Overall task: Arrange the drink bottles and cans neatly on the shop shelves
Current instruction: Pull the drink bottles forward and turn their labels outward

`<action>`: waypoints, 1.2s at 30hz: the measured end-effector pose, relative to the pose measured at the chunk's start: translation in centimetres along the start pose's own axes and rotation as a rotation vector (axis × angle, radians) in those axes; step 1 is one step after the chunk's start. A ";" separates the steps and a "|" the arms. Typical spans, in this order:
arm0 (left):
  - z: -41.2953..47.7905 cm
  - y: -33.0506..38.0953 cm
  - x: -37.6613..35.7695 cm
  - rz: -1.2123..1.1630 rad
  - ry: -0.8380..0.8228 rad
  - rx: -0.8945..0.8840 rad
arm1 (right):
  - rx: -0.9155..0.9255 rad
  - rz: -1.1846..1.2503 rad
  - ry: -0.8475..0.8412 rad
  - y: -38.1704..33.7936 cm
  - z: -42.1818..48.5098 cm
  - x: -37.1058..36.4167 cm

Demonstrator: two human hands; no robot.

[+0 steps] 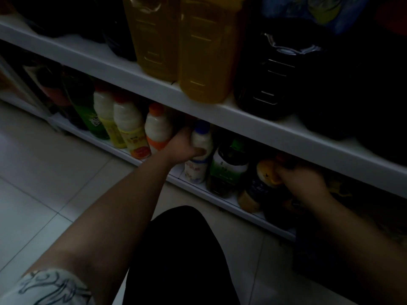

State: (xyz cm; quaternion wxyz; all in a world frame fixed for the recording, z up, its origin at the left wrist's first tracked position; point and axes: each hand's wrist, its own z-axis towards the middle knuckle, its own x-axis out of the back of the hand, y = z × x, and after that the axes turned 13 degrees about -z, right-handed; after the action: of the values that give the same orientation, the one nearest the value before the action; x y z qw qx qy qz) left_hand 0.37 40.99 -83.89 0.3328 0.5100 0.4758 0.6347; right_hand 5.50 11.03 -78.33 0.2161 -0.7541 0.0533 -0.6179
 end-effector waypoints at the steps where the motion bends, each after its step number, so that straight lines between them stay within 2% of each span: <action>1: 0.2 -0.3 -0.1 0.001 -0.019 0.022 | -0.001 -0.025 0.004 -0.1 0.0 -0.1; 4: 0.5 -1.4 0.1 0.036 -0.015 0.027 | -0.014 -0.076 0.152 -0.4 -1.0 -0.5; 6: 0.5 -1.8 0.4 0.067 0.003 -0.002 | 0.066 -0.134 0.296 -0.6 -2.1 -0.9; 9: 0.5 -2.1 0.6 0.094 0.029 -0.032 | 0.346 -0.187 0.525 -0.9 -3.9 -1.7; 11: 0.5 -2.3 0.7 0.121 0.045 -0.053 | 0.581 -0.170 0.573 -1.6 -4.5 -2.4; 14: 0.3 -2.2 0.9 0.083 0.033 -0.082 | 0.803 -0.198 0.431 -3.9 -4.6 -3.9; 18: -2.0 -3.4 1.3 -0.051 0.018 -0.141 | 0.857 -0.244 0.081 -9.0 -3.3 -6.2; 22: -6.2 -6.9 3.6 0.045 0.263 0.164 | 0.826 -0.180 -0.063 -16.0 -0.8 -8.0; 25: -8.1 -8.9 6.2 0.152 0.324 0.398 | 0.747 -0.109 -0.066 -21.7 1.3 -9.4; 27: -8.5 -9.6 7.6 0.179 0.331 0.465 | 0.660 -0.044 -0.067 -24.6 2.7 -10.4; 32: -7.4 -9.2 9.7 0.147 0.313 0.474 | 0.533 0.041 -0.185 -27.9 6.9 -11.8; 36: -6.4 -6.6 11.7 0.225 0.157 0.482 | 0.367 0.109 -0.307 -29.0 8.6 -13.7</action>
State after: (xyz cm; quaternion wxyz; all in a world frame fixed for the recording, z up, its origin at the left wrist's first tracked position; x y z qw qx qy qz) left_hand -9.28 52.09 -86.45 0.0916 0.5733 0.5779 0.5736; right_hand 5.08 44.18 -80.65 0.3882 -0.7833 -0.0527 -0.4827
